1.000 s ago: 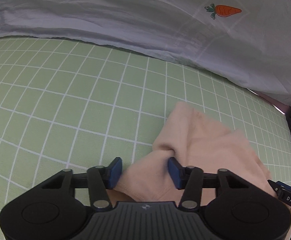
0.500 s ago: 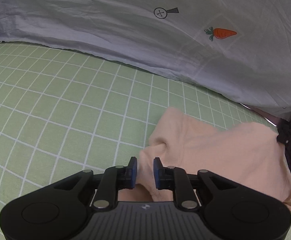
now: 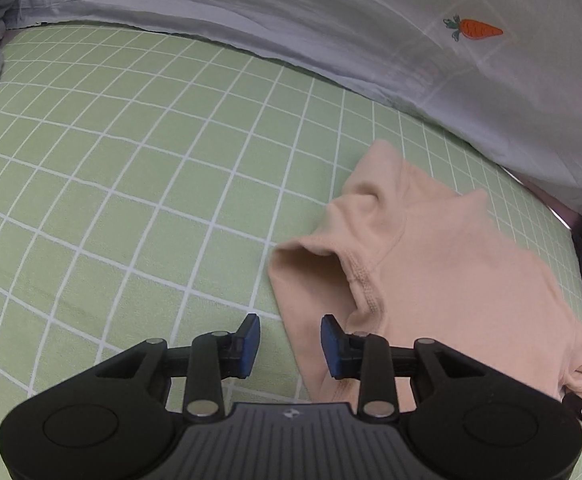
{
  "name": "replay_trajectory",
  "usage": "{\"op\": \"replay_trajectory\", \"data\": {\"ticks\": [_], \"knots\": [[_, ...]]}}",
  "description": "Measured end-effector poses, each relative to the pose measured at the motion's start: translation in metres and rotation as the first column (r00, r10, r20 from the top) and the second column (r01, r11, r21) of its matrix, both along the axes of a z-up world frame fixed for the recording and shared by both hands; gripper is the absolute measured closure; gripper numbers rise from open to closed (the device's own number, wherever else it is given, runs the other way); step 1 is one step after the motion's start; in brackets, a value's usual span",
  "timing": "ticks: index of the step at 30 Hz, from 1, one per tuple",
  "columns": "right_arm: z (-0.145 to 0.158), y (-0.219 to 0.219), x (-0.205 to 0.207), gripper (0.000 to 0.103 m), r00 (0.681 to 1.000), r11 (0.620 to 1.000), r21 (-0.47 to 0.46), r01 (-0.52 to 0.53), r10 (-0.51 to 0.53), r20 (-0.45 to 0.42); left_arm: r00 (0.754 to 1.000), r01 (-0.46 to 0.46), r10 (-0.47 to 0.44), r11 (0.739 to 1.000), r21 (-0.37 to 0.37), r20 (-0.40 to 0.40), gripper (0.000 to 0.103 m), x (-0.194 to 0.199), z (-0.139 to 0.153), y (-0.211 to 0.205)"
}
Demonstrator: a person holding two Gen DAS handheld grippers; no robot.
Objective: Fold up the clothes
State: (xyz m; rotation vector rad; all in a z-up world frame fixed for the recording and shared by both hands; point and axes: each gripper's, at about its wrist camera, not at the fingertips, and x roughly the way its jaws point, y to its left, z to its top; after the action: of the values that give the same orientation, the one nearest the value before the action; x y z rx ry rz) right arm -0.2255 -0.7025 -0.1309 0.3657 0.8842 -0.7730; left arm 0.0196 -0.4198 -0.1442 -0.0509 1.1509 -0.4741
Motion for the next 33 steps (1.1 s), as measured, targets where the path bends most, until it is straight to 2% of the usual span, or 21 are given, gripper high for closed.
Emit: {"op": "replay_trajectory", "data": {"ticks": [6,8,10,12,13,17,19,22,27,33], "knots": [[-0.015,0.018,-0.016,0.001,0.998,1.0,0.026,0.016,-0.015,-0.063,0.998,0.017,-0.019,0.999,0.03,0.06,0.053,0.0,-0.001,-0.014],[-0.016,0.015,-0.017,0.0,0.998,0.999,0.044,0.032,-0.029,-0.057,0.996,0.04,-0.045,0.997,0.063,0.079,0.052,-0.001,-0.001,-0.021],[-0.015,0.012,-0.015,0.0,0.997,0.999,0.031,0.038,-0.036,-0.064,0.992,0.07,-0.08,0.993,0.098,0.1,0.055,-0.002,-0.002,-0.028],[-0.014,0.008,-0.013,0.0,0.996,0.999,0.015,0.047,-0.046,-0.07,0.988,0.089,-0.103,0.989,0.118,0.119,0.079,-0.004,-0.004,-0.031],[-0.014,0.006,-0.013,0.0,0.996,0.999,0.015,0.052,-0.051,-0.069,0.988,0.091,-0.104,0.989,0.113,0.114,0.098,-0.004,-0.004,-0.031],[-0.015,0.003,-0.009,0.0,0.996,0.998,0.021,0.065,-0.063,-0.071,0.994,0.059,-0.067,0.995,0.081,0.088,0.099,0.001,-0.004,-0.021],[-0.018,0.004,-0.008,0.0,0.995,0.998,0.025,0.063,-0.06,-0.08,0.993,0.057,-0.066,0.994,0.093,0.101,0.099,0.003,0.005,-0.013],[-0.025,0.008,-0.009,0.0,0.995,0.998,0.042,0.055,-0.051,-0.091,0.981,0.056,-0.08,0.989,0.136,0.177,0.099,0.003,0.032,0.001],[-0.03,0.017,-0.008,0.0,0.995,0.997,0.067,0.034,-0.028,-0.093,0.944,0.028,-0.085,0.983,0.181,0.318,0.099,0.006,0.079,0.024],[-0.031,0.014,-0.009,0.0,0.996,0.996,0.075,0.045,-0.039,-0.086,0.913,-0.049,-0.048,0.973,0.227,0.405,0.099,0.018,0.098,0.047]]}}
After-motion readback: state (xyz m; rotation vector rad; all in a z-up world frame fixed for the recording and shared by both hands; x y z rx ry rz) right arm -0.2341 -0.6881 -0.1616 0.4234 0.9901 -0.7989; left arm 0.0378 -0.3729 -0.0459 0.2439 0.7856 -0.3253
